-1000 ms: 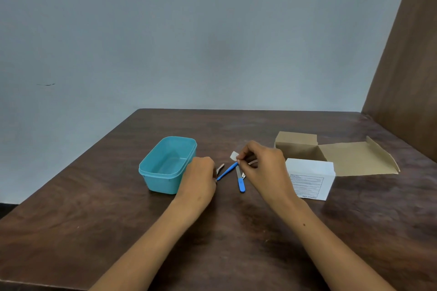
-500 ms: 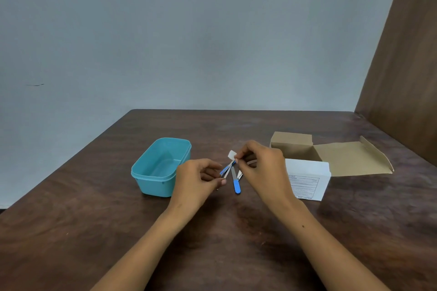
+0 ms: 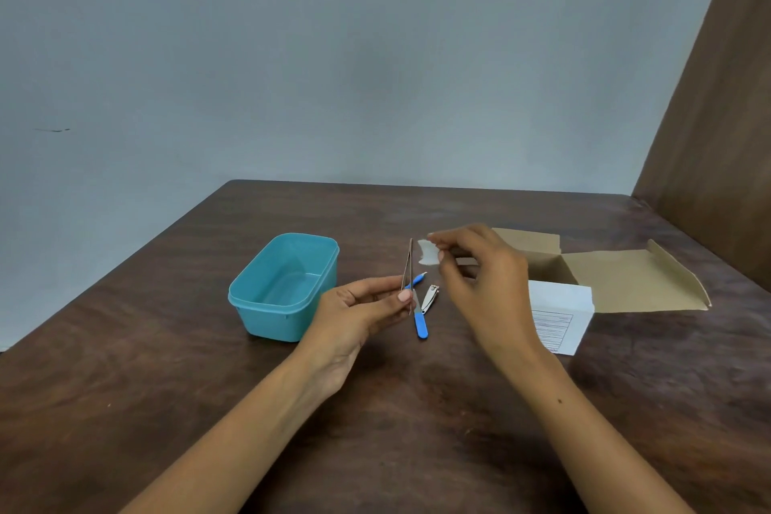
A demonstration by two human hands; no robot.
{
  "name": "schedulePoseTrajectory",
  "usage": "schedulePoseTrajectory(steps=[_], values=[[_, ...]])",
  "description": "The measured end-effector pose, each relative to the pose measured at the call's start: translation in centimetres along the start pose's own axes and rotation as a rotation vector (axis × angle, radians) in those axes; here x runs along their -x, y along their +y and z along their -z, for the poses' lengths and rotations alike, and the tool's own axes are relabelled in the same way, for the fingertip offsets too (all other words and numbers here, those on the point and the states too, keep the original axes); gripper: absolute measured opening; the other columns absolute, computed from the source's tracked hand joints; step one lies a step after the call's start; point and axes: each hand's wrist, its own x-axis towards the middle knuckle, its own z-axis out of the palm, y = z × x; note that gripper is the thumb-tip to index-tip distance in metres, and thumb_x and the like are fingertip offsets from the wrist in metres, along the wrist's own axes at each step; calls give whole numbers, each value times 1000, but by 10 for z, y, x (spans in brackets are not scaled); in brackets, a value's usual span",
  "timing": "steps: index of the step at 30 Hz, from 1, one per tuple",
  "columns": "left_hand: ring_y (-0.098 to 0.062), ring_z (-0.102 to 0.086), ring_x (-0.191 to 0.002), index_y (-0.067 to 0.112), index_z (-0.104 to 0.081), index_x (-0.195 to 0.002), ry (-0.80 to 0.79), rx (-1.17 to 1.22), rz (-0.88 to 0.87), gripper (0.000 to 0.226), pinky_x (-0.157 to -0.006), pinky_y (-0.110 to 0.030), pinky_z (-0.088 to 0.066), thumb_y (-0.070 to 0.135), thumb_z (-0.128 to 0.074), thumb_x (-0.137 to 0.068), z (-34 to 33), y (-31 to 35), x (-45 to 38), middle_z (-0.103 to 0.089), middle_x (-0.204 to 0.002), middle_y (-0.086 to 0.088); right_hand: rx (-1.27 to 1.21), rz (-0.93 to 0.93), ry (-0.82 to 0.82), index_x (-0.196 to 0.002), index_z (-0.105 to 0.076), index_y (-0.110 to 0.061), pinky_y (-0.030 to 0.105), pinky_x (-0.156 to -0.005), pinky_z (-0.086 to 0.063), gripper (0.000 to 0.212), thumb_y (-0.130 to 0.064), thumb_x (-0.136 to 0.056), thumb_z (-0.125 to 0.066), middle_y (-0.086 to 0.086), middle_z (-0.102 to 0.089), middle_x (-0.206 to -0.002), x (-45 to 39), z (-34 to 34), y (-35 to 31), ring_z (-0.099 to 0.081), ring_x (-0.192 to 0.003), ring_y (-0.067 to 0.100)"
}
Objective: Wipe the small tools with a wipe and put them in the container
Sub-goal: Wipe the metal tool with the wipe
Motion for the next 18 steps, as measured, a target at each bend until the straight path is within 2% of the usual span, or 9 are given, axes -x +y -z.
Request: schedulePoseTrajectory(steps=[5, 10, 15, 18], values=[[-10, -72, -72, 6, -73, -88, -33, 69, -5, 17, -61, -17, -56, -4, -67, -76, 0, 0, 0, -76, -79, -6, 50, 103, -51, -94, -74, -8, 20, -68, -56, 18, 2, -80, -66, 6, -67, -93, 3, -4, -2, -63, -77, 14], [-13, -72, -78, 5, -75, -89, -42, 45, -52, 17, -63, -18, -56, 0, -68, -74, 4, 2, -3, -75, -84, -9, 25, 168, -168, -94, -74, -11, 12, -72, -51, 17, -2, -79, -70, 2, -67, -91, 5, -9, -1, -60, -76, 6], [-14, -70, -80, 2, -74, -95, -22, 4, -67, 18, -65, -19, -56, -3, -66, -79, 8, 3, -3, -75, -89, -11, 2, 161, -316, -88, -75, -17, 15, -70, -52, 16, -4, -79, -71, -1, -70, -86, -1, -2, -1, -64, -77, 8], [-11, -69, -73, 4, -75, -90, -73, -52, -55, 16, -64, -18, -56, -3, -64, -80, 4, 2, -1, -75, -82, -7, 44, 112, -203, -88, -75, -13, 14, -68, -52, 18, 1, -78, -71, 3, -70, -87, -1, -4, 3, -65, -76, 14]])
